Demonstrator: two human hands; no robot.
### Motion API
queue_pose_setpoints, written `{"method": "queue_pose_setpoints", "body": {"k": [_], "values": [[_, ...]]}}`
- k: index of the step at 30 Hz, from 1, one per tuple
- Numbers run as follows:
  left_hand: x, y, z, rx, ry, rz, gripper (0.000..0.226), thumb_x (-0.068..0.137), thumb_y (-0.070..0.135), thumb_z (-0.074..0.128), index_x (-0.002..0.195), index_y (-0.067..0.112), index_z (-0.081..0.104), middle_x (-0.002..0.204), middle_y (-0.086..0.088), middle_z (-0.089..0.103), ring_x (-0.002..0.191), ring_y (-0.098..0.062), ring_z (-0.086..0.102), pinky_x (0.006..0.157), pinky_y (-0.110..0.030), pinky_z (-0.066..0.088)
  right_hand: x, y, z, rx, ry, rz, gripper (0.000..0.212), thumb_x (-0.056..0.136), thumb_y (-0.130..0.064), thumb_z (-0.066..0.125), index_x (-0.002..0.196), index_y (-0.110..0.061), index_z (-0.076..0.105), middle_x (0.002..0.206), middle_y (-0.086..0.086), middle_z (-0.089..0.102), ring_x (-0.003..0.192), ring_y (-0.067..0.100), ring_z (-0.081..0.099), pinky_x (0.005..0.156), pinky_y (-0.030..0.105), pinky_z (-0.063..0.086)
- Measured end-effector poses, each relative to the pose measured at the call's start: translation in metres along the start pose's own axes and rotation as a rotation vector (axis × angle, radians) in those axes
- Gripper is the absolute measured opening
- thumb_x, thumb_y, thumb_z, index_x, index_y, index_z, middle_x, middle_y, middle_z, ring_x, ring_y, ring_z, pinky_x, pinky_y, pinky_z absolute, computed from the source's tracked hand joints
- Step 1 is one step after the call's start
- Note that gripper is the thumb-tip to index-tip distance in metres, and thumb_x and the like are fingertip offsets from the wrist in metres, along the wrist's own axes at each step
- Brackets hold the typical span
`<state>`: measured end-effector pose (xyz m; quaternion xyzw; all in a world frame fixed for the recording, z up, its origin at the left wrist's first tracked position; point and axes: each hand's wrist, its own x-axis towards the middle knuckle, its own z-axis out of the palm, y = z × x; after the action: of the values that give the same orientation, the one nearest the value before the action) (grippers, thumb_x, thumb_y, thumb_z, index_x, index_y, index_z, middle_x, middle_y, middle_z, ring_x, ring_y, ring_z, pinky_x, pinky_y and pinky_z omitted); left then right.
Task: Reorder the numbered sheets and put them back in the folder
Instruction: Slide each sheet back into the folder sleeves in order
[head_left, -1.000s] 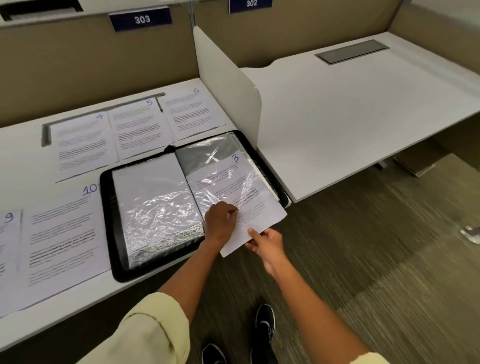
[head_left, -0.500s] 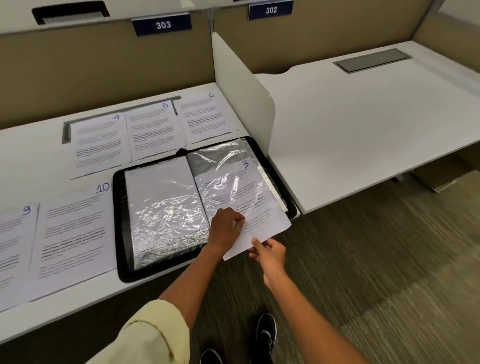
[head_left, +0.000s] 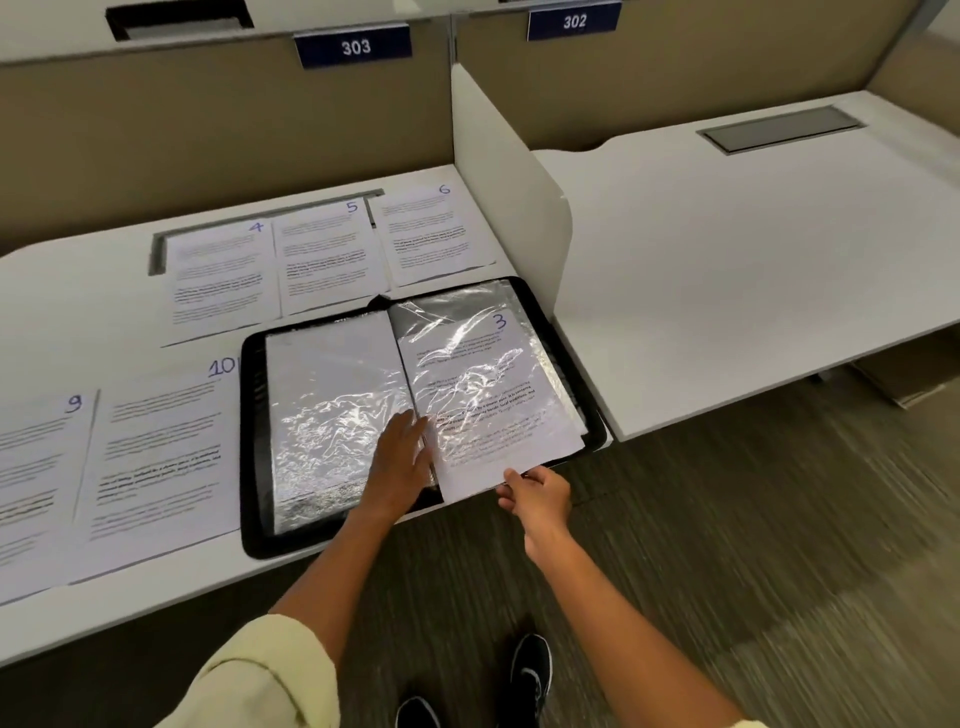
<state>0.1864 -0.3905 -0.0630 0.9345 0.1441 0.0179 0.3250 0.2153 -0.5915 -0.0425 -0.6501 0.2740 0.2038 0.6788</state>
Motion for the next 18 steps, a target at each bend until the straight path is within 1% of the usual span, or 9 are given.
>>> {"method": "queue_pose_setpoints", "body": {"k": [2,4,7,9,11,14,18], "values": [[-0.002,-0.006,0.000,0.020,-0.069,0.047,0.057,0.098,0.029,0.043,0.152,0.012,0.034,0.162,-0.009,0.019,0.151,-0.028,0.012,0.122,-0.045,0.012,0.001,-0.001,0.002,0.010,0.012,0.003,0.007,0.092,-0.005,0.070,0.098,-0.004,0.068,0.094,0.015,0.072,0.079,0.019,0.073,0.066,0.024,0.058],[-0.001,-0.006,0.002,0.043,-0.100,0.062,0.067,0.092,0.038,0.037,0.153,0.011,0.030,0.163,-0.008,0.015,0.151,-0.031,0.006,0.120,-0.049,0.008,0.003,-0.002,0.003,0.023,0.026,0.002,0.006,0.091,-0.004,0.070,0.097,-0.002,0.068,0.094,0.016,0.072,0.079,0.020,0.073,0.068,0.025,0.060],[0.001,-0.008,0.004,0.048,-0.107,0.056,0.079,0.088,0.056,0.026,0.155,0.012,0.024,0.164,-0.005,0.011,0.151,-0.030,0.001,0.119,-0.048,0.004,0.004,-0.005,0.008,0.042,0.038,0.000,0.005,0.090,-0.001,0.070,0.094,-0.001,0.067,0.093,0.018,0.072,0.080,0.023,0.073,0.069,0.027,0.060],[0.001,-0.011,0.005,0.033,-0.123,0.060,0.087,0.083,0.060,0.017,0.156,0.013,0.020,0.164,-0.003,0.006,0.151,-0.027,-0.004,0.120,-0.046,0.001,0.006,-0.008,0.011,0.042,0.049,-0.005,0.006,0.089,-0.001,0.071,0.094,-0.001,0.067,0.092,0.018,0.072,0.080,0.023,0.074,0.068,0.027,0.060],[0.001,-0.011,0.005,0.034,-0.132,0.065,0.085,0.085,0.059,0.017,0.156,0.013,0.017,0.164,-0.002,0.002,0.151,-0.025,-0.007,0.120,-0.045,-0.003,0.008,-0.012,0.015,0.036,0.057,-0.002,0.007,0.089,-0.002,0.073,0.094,-0.002,0.067,0.091,0.016,0.072,0.079,0.022,0.075,0.070,0.028,0.061],[0.001,-0.011,0.006,0.049,-0.139,0.059,0.072,0.092,0.046,0.027,0.157,0.016,0.013,0.163,0.002,-0.002,0.150,-0.021,-0.011,0.120,-0.043,-0.005,0.013,-0.019,0.022,0.021,0.070,0.005,0.006,0.089,-0.003,0.073,0.090,-0.003,0.067,0.090,0.015,0.073,0.077,0.021,0.075,0.071,0.030,0.062],[0.000,-0.011,0.007,0.042,-0.136,0.059,0.071,0.093,0.042,0.030,0.157,0.016,0.013,0.161,0.006,-0.004,0.147,-0.015,-0.015,0.119,-0.040,-0.008,0.011,-0.023,0.028,-0.041,0.096,-0.022,0.010,0.089,-0.008,0.074,0.084,-0.010,0.065,0.086,0.011,0.071,0.073,0.019,0.071,0.066,0.031,0.061]]}}
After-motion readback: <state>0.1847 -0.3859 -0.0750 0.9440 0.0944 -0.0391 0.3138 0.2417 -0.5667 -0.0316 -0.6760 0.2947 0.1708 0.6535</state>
